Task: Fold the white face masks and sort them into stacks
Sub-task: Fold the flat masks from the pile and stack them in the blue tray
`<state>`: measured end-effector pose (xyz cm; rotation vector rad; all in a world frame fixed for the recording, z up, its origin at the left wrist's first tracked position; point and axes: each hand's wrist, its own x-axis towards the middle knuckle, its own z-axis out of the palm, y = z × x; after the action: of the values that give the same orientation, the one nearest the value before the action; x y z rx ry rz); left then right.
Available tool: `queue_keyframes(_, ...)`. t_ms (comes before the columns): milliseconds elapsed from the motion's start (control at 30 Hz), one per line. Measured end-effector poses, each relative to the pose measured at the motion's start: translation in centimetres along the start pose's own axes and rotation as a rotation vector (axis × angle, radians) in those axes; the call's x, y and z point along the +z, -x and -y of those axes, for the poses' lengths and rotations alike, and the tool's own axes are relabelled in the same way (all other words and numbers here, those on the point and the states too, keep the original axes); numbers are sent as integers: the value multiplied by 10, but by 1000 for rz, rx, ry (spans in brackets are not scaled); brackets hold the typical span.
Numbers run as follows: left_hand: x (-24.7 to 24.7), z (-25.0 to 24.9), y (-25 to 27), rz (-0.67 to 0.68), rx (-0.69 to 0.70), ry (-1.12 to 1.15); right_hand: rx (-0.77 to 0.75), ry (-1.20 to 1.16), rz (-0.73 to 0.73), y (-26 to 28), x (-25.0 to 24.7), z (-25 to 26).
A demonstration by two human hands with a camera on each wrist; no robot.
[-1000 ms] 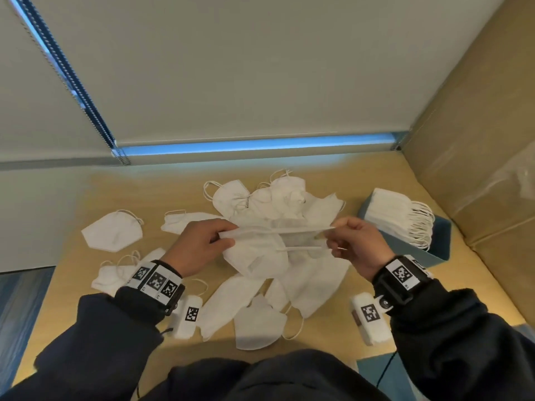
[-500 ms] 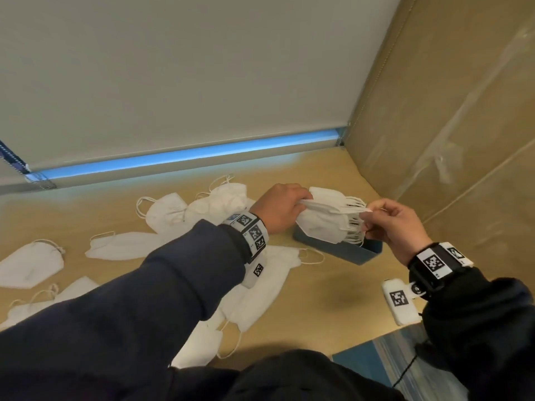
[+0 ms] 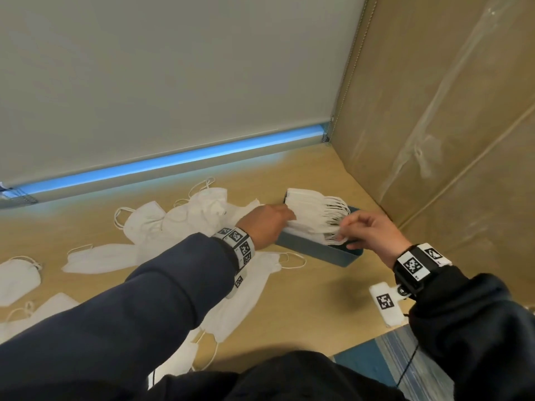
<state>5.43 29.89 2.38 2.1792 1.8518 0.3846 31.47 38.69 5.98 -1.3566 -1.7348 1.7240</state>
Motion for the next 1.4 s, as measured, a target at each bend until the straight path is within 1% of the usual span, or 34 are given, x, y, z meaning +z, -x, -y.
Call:
queue_keyframes(33, 4, 0, 1, 34, 10, -21, 4, 51, 18, 0, 0, -4)
queue_keyframes(67, 6, 1, 1, 39, 19, -42, 2, 82, 15, -2, 0, -8)
queue_keyframes(100, 6, 1, -1, 18, 33, -62, -4, 97, -3, -3, -1, -10)
queue_keyframes(200, 4, -1, -6, -109, 80, -67, -16, 110, -54, -9, -3, -11)
queue_keyframes(267, 9, -5, -7, -153, 133, -81, 4, 70, -101, -12, -5, -11)
queue_keyframes(333, 20, -7, -7, -145, 178, -127, 28, -16, -182, -12, -3, -11)
queue_keyframes(433, 22, -6, -9, -118, 120, -177, 113, -226, -269, -9, 7, -8)
queue_keyframes(500, 19, -3, -10, -135, 87, -192, 177, -342, -260, -6, 14, -3)
queue_keyframes(600, 21, -1, -9, -187, 98, -140, 234, -344, -228, -9, 19, 3)
queue_keyframes(633, 22, -1, -7, -179, 85, -109, 243, -335, -210, -9, 20, 7)
queue_keyframes(667, 21, 1, -6, -162, 50, -72, 258, -316, -186, -13, 20, 9)
queue_keyframes(700, 18, 1, -5, -150, -8, -15, 284, -308, -160, -15, 20, 12)
queue_keyframes(733, 14, 2, -3, -165, -88, 76, 322, -299, -123, -18, 18, 14)
queue_keyframes(767, 9, 1, 0, -206, -184, 216, 369, -300, -80, -22, 18, 15)
queue_keyframes(833, 9, 4, 5, -272, -422, 545, 478, -320, 15, -32, 16, 14)
queue_keyframes(900, 13, 5, 11, -217, -648, 826, 570, -408, 95, -42, 17, 10)
queue_keyframes(933, 18, 5, 13, -186, -719, 953, 592, -439, 119, -46, 19, 10)
queue_keyframes(967, 24, 4, 16, -183, -761, 1047, 600, -468, 133, -48, 23, 10)
queue_keyframes(1000, 26, -1, 18, -206, -785, 1085, 595, -490, 133, -51, 27, 11)
queue_keyframes(1100, 32, -5, 20, -267, -799, 996, 528, -598, 112, -51, 37, 14)
queue_keyframes(1167, 34, -7, 19, -276, -789, 919, 455, -692, 53, -52, 39, 9)
queue_keyframes(1233, 35, -7, 17, -274, -799, 864, 410, -737, 8, -51, 40, 2)
queue_keyframes(1333, 35, -12, 12, -233, -810, 803, 424, -672, 30, -51, 43, -5)
queue_keyframes(1400, 35, -13, 9, -191, -797, 715, 438, -613, 28, -53, 45, -3)
